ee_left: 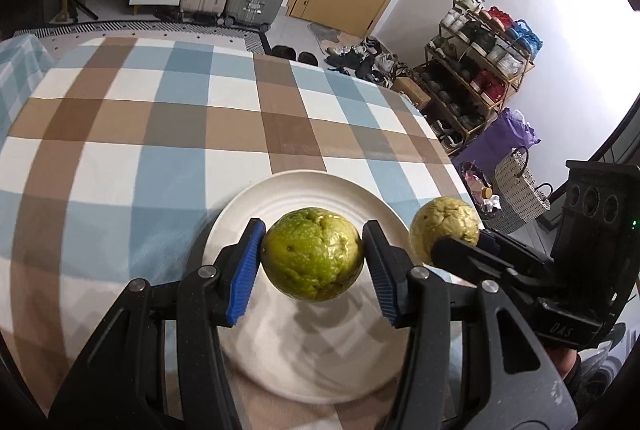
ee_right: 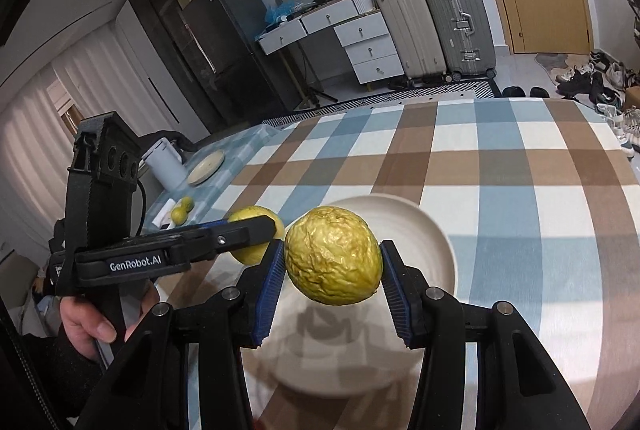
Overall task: Organize fruits
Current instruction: 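Carry both citrus onto the cream plate and open both tools, then move both tools back toward the remaining fruit cluster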
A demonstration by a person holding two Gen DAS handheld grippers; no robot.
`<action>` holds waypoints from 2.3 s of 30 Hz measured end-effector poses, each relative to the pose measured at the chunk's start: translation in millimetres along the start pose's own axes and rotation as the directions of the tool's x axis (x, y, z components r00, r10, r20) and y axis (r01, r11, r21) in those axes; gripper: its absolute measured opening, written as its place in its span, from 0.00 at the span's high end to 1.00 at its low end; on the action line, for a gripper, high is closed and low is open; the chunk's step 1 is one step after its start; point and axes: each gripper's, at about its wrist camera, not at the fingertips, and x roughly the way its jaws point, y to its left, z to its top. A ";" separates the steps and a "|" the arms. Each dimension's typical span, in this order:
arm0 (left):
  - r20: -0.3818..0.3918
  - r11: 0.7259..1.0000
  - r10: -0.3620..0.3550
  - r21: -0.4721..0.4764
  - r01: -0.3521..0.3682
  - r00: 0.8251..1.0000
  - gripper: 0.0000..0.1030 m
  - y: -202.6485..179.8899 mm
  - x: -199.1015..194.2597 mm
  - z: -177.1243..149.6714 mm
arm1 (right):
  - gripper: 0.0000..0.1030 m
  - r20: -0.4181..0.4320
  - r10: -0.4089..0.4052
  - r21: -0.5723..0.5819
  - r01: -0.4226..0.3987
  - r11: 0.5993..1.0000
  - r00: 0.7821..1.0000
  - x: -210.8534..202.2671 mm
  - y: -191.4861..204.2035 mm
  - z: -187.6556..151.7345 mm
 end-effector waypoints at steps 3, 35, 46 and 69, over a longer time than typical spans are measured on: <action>-0.009 1.000 0.005 -0.001 -0.005 1.000 0.54 2.2 20.0 8.4 | 0.53 -0.017 -0.003 0.001 0.003 1.000 1.000 18.2 -10.6 8.5; 0.063 0.998 0.036 0.040 -0.039 0.997 0.20 -7.4 9.1 13.0 | 0.04 0.034 -0.031 0.027 0.030 0.999 0.999 26.3 -20.5 18.9; 0.170 0.985 0.125 0.094 -0.143 0.977 0.01 -42.6 -78.4 -29.0 | 0.00 0.150 -0.112 -0.068 0.124 0.990 0.982 -46.3 23.8 -2.8; 0.275 0.963 0.183 0.142 -0.228 0.944 0.01 -86.2 -187.2 -177.0 | 0.00 0.222 -0.148 -0.102 0.174 0.979 0.964 -153.8 83.8 -112.9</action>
